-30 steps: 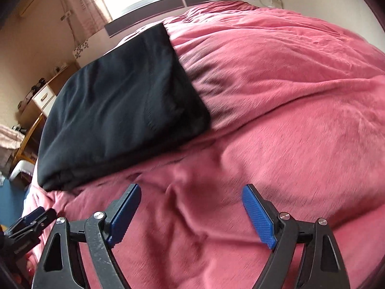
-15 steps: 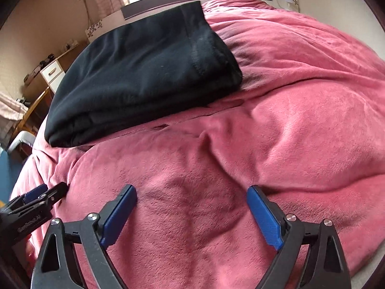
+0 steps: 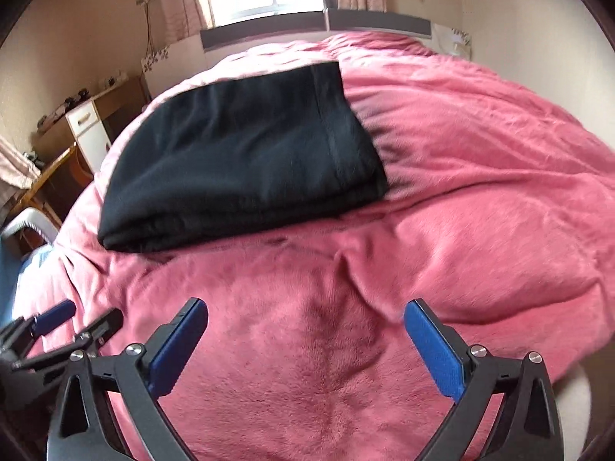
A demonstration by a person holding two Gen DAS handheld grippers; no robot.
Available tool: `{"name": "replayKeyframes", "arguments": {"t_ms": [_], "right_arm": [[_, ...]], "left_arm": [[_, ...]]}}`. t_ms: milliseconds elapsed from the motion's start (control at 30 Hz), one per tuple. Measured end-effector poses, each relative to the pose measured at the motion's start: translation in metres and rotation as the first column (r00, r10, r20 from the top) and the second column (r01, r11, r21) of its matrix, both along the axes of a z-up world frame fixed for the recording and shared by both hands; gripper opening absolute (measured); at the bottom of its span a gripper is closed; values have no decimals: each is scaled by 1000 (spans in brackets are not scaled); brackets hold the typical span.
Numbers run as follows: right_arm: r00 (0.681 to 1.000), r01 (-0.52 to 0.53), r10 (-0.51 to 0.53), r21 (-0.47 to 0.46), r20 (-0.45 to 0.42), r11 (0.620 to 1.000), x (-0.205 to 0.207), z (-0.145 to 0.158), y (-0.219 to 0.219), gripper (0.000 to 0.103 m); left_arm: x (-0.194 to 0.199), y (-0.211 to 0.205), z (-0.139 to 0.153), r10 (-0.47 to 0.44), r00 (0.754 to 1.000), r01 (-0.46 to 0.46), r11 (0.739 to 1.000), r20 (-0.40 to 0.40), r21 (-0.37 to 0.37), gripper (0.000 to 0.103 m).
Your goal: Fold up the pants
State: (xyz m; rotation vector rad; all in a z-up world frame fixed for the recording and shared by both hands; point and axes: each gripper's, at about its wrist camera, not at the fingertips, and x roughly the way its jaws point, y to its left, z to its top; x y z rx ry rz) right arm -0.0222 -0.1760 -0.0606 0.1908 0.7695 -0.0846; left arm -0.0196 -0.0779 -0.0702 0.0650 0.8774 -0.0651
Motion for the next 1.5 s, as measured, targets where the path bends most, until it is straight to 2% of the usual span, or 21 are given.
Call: {"name": "replayKeyframes", "arguments": {"t_ms": [167,433,1500], "right_arm": [[999,-2,3,-25,48,1000,-3,19,-2,103],[996,-27,29,-31,79,999,-9,24,3,103],[998,-36,36,-4,47,999,-5,16,5,103]], "left_arm": [[-9,3,16,11,999,-11,1000,53,-2,74],[-10,14,34,29,994,-29,1000,106,-7,74],[-1,19,27,33,996,-32,999,88,-14,74]]}}
